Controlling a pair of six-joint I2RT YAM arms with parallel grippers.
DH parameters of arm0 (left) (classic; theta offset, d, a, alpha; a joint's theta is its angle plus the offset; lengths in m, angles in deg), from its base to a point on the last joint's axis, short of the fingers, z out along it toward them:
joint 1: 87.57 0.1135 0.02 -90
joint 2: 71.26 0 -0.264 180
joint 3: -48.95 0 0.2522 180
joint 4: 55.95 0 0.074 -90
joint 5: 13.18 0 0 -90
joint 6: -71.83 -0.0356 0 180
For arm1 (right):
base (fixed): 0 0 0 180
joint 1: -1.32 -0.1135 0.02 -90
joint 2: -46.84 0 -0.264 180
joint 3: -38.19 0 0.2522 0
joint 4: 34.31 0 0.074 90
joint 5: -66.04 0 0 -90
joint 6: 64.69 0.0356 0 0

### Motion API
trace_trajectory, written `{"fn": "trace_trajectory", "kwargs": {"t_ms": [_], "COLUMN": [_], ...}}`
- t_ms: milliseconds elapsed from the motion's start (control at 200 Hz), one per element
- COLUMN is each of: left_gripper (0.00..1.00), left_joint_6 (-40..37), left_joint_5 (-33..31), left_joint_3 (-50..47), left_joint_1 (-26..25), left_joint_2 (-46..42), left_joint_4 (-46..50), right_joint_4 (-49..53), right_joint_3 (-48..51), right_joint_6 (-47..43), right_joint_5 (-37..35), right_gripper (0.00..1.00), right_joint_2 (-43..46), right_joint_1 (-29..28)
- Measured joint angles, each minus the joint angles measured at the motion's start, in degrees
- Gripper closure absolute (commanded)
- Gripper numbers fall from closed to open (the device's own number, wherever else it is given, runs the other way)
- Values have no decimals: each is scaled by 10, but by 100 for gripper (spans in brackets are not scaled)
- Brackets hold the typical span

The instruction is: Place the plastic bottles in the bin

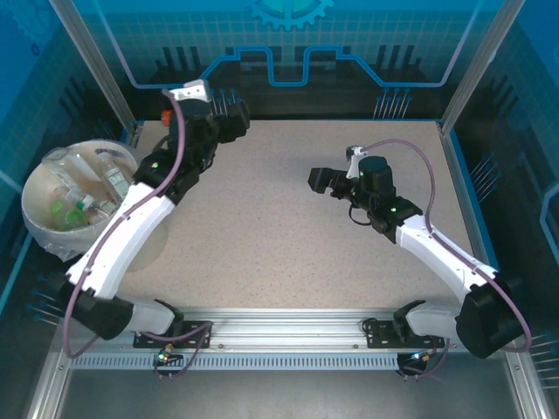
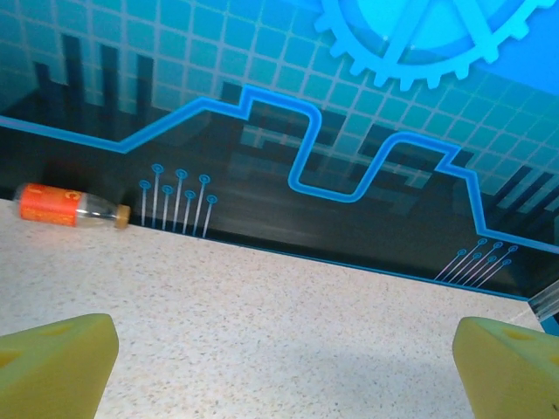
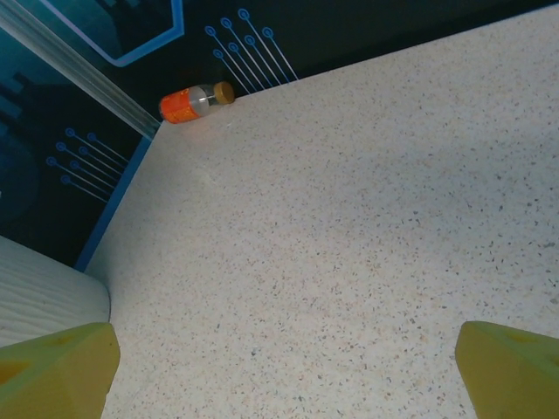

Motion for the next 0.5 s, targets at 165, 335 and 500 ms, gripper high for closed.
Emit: {"fn": "trace_trajectory", "kwargs": {"t_ms": [165, 335, 500], "left_gripper": [1, 1, 1], "left_joint_6": [21, 59, 88], "left_joint_5": [4, 3, -8], "left_joint_3": [16, 75, 130], "left_joint_1": [3, 22, 59], "left_joint_2": [109, 246, 367], "left_joint_4": [-60, -108, -155], "right_joint_4": [0, 2, 17], "right_joint_3": [-21, -63, -93], "right_joint_6": [-1, -12, -34], "right_joint_5": [3, 17, 23], "right_gripper": [0, 0, 0], "right_joint_2": [-22, -43, -62], "right_joint_1": [0, 1, 1]}}
